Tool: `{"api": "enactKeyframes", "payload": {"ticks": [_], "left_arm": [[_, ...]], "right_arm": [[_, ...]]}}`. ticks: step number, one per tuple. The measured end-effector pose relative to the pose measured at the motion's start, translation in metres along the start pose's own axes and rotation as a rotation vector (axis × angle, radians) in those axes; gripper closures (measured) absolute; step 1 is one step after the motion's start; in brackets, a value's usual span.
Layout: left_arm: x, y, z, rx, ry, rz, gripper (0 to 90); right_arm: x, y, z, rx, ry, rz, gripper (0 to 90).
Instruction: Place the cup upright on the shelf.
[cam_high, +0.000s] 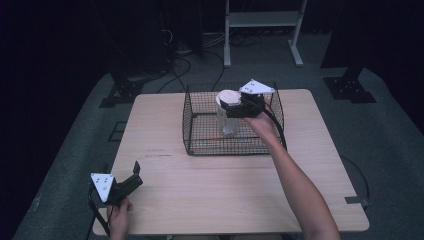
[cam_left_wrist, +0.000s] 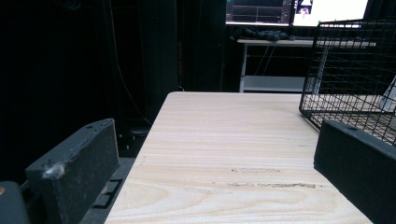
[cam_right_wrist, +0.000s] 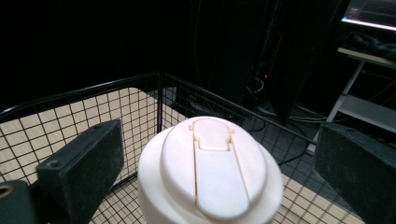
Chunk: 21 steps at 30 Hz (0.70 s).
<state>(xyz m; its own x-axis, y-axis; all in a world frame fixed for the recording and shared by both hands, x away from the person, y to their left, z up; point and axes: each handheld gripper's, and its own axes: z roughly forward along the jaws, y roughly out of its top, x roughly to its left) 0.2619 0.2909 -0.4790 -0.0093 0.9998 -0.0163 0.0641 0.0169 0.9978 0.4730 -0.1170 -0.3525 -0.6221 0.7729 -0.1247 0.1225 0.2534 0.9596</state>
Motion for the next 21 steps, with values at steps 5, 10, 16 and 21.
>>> {"api": "enactKeyframes", "payload": {"ticks": [5,10,16,21], "left_arm": [[0.000,0.000,-0.001,-0.004,-0.002,-0.006,0.0],[0.000,0.000,0.000,-0.005,-0.004,-0.005,0.0],[0.001,0.000,0.000,-0.004,-0.003,-0.005,0.0],[0.000,0.000,0.000,-0.007,-0.005,-0.003,0.0]], "right_arm": [[0.000,0.007,-0.014,-0.016,-0.008,-0.009,1.6],[0.000,0.011,-0.024,-0.021,-0.006,-0.018,1.6],[-0.002,0.014,-0.031,-0.016,-0.005,-0.033,1.6],[-0.003,0.011,-0.039,-0.015,-0.008,-0.036,1.6]]}}
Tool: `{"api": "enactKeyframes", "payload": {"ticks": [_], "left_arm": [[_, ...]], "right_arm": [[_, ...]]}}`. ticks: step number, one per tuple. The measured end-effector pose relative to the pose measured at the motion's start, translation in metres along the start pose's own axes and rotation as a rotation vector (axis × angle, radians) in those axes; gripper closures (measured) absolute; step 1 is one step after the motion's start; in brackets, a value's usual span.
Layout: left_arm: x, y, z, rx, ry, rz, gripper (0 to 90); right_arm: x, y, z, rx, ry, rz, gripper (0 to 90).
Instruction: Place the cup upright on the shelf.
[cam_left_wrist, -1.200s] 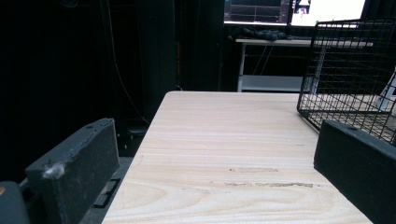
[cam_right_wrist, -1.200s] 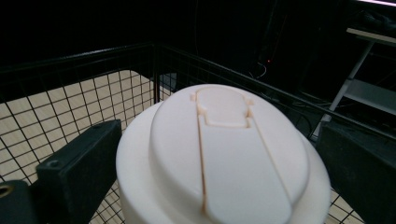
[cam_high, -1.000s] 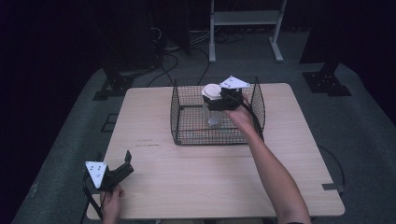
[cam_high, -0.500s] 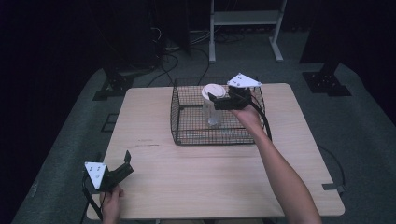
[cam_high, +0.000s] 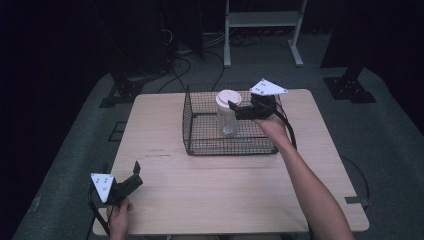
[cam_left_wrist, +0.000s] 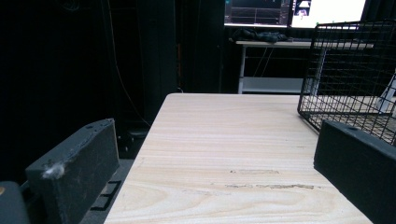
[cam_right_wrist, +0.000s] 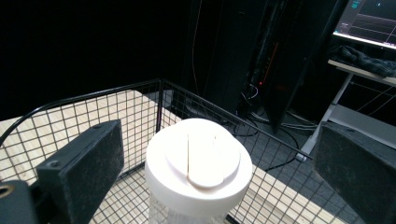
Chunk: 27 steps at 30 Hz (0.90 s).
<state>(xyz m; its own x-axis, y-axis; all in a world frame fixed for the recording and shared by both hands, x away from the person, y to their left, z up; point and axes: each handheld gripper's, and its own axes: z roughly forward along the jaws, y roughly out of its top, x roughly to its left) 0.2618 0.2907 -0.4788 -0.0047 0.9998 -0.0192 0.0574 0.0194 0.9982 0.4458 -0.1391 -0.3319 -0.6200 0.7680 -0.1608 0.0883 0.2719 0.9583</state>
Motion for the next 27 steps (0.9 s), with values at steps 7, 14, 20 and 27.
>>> {"api": "enactKeyframes", "payload": {"ticks": [7,14,20,27], "left_arm": [[0.000,0.000,0.000,0.001,-0.001,0.000,0.0],[0.000,0.000,0.000,0.000,-0.002,-0.002,0.0],[0.001,0.000,0.000,-0.002,-0.003,-0.007,0.0],[0.001,0.000,0.000,-0.001,-0.001,-0.003,0.0]], "right_arm": [[-0.002,-0.002,-0.011,-0.017,0.000,0.009,1.6],[-0.002,-0.005,-0.021,-0.014,0.004,0.009,1.6],[-0.002,-0.008,-0.027,0.001,0.004,-0.003,1.6],[-0.003,-0.012,-0.037,0.003,0.001,-0.004,1.6]]}}
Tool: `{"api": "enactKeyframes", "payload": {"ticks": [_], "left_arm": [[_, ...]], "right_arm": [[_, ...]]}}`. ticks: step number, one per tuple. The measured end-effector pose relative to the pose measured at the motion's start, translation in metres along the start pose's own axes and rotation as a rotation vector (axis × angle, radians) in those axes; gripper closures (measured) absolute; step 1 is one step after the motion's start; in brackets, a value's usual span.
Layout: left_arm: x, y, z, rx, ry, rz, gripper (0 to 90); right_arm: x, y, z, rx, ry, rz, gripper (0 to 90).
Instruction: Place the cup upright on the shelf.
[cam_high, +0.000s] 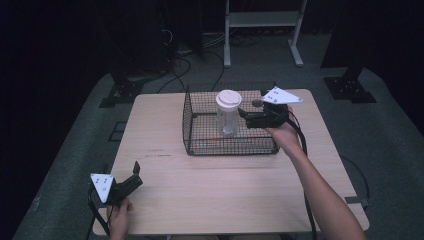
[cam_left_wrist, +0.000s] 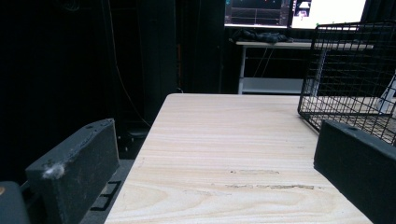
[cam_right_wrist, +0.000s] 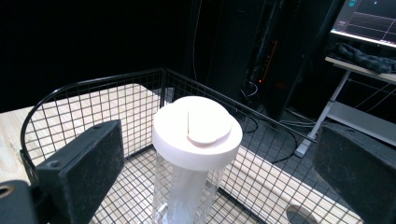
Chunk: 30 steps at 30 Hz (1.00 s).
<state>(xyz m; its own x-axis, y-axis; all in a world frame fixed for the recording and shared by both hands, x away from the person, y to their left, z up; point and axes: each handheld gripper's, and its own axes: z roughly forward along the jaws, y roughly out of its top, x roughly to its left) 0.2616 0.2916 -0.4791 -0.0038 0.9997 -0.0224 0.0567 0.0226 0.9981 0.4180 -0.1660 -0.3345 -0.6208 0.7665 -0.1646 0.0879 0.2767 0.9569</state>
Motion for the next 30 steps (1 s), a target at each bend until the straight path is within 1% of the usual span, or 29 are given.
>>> {"api": "enactKeyframes", "payload": {"ticks": [3,5,10,13,20,28,30], "left_arm": [[0.000,0.000,0.000,0.000,0.001,0.001,0.0],[0.000,0.000,0.000,0.002,0.001,0.002,0.0],[0.000,0.000,0.000,0.000,0.005,0.005,0.0],[-0.001,0.000,0.000,-0.001,0.004,0.007,0.0],[-0.001,0.000,0.000,0.001,-0.001,0.007,0.0],[-0.001,0.000,0.000,0.001,0.000,0.007,0.0],[-0.001,0.000,0.000,0.000,0.001,0.008,0.0]], "right_arm": [[0.000,-0.004,-0.003,0.001,0.005,0.008,1.6],[0.000,-0.006,-0.005,0.009,-0.001,-0.004,1.6],[-0.001,-0.011,-0.011,0.005,0.000,0.000,1.6],[0.000,-0.015,-0.019,0.009,-0.004,-0.006,1.6],[0.000,-0.025,-0.031,0.014,-0.002,0.000,1.6],[0.000,-0.034,-0.041,0.020,0.002,0.008,1.6],[0.001,-0.036,-0.043,0.021,0.001,0.001,1.6]]}}
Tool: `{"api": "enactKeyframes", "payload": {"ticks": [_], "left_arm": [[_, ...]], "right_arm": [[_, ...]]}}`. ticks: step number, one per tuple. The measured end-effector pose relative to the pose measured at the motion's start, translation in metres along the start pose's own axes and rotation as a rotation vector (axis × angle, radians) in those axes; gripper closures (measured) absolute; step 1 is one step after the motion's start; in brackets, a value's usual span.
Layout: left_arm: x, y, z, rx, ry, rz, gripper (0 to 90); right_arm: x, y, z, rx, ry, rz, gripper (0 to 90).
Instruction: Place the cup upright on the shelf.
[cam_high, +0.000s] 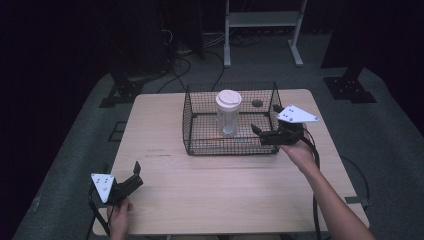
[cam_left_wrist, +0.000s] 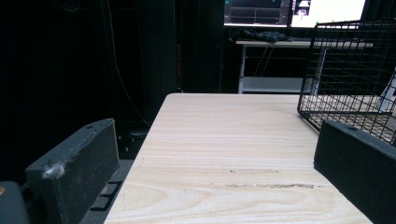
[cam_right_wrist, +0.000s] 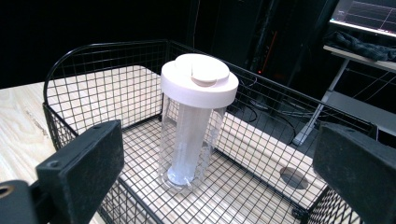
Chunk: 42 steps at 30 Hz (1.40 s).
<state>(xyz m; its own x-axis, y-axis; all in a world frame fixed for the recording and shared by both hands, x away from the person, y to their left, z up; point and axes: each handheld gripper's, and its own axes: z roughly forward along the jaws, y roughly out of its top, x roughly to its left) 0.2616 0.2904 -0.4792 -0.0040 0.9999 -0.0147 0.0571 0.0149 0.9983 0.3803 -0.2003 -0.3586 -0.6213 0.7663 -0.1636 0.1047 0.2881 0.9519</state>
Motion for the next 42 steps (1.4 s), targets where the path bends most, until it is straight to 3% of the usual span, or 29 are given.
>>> {"api": "enactKeyframes", "payload": {"ticks": [19,42], "left_arm": [[0.001,0.000,0.000,-0.001,-0.002,-0.009,0.0],[-0.001,0.000,0.000,-0.003,-0.006,0.007,0.0]], "right_arm": [[0.005,-0.024,-0.020,0.022,0.007,0.000,1.6],[0.005,-0.049,-0.045,0.035,-0.004,0.016,1.6]]}}
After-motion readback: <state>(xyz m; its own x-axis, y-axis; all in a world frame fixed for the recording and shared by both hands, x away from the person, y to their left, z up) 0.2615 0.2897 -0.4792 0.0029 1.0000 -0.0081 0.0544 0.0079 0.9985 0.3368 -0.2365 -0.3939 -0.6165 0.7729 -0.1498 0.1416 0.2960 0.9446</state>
